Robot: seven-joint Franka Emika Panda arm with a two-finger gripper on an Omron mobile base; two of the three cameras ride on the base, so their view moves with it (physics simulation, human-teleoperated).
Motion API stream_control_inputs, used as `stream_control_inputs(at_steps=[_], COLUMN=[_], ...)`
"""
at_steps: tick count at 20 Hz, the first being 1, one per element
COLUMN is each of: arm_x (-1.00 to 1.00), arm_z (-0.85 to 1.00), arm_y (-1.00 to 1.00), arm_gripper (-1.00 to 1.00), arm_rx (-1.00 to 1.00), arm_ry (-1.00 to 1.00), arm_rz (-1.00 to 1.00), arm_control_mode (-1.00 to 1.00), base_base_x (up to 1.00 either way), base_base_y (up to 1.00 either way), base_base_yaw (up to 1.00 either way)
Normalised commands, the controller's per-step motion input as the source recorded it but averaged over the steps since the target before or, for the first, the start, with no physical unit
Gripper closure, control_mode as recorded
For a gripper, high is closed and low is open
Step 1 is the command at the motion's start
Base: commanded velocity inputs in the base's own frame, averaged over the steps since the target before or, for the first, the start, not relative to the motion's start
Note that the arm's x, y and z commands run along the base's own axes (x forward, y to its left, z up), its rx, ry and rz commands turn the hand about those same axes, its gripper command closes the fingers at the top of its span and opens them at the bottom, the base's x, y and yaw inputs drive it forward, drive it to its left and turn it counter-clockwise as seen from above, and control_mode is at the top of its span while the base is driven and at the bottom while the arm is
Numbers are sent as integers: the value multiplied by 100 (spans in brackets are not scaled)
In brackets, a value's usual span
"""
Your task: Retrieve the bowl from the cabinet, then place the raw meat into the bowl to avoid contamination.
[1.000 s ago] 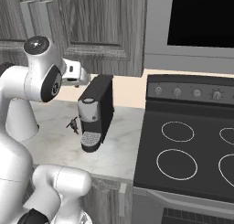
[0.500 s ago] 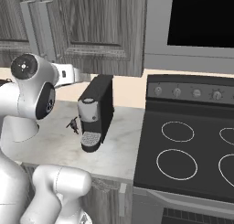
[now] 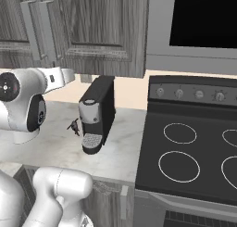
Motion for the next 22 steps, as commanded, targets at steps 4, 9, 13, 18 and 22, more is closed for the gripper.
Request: stream_control_inputs(at_steps=[4,9,13,18,22], arm_x=[-5,0,0,0,0], arm_z=[31,32,32,30,26], arm_y=[7,5,5,4,7], arm_gripper=[-100,-100,-100,-100,-100], arm_rx=[-1,0,0,0,0], arm_ry=[-12,-11,-11,-11,-11], arm_rz=[-3,-3,-2,0,0], arm_control_mode=[-100,-100,-100,-100,-100], base_base_x=[0,0,0,0,0], base_base_y=[0,0,0,0,0], base_base_yaw=[0,0,0,0,0])
